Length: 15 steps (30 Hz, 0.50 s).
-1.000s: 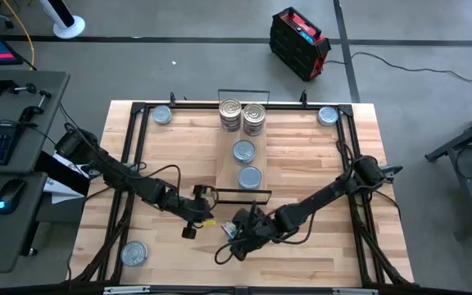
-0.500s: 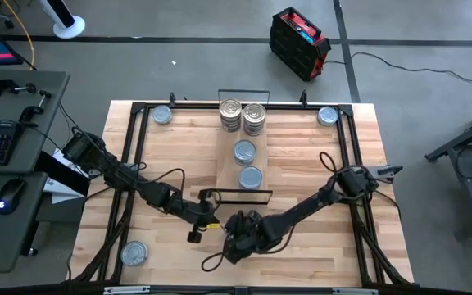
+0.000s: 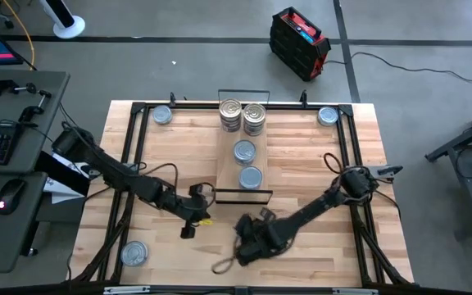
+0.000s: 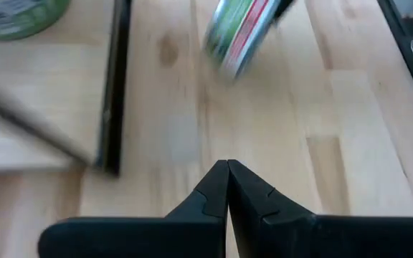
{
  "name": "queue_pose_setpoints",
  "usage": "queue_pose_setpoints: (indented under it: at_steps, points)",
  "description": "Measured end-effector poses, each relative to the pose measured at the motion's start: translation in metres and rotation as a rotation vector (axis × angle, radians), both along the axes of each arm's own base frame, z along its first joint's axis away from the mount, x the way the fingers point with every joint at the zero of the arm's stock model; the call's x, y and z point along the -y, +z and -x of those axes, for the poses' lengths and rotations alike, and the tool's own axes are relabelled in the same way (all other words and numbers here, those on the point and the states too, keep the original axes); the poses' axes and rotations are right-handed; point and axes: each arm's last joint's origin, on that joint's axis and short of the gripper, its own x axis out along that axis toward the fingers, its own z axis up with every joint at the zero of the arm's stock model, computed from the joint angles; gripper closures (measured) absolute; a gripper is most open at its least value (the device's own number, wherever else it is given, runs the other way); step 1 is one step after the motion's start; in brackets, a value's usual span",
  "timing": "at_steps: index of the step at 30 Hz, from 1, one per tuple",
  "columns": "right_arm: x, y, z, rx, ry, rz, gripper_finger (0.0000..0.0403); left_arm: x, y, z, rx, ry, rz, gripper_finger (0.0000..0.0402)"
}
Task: Stack canned seafood by type on shelf
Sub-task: Stack the green tuna can on top of the other green tuna cans on the shelf
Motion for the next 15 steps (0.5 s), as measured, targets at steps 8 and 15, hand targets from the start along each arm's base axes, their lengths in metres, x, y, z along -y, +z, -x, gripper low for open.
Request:
queue_pose_setpoints:
  at_steps: [8, 15]
  points:
    - [-0.024, 0.010, 0.099, -0.194, -0.147, -0.111, 0.0289, -0.018, 0.034, 0.025, 0.007, 0.012, -0.010, 0.0401]
    - [0.021, 0.038, 0.180, 0.003, -0.529, -0.197, 0.0289, -0.046, 0.019, 0.058, 0.011, 0.126, 0.050, 0.0401]
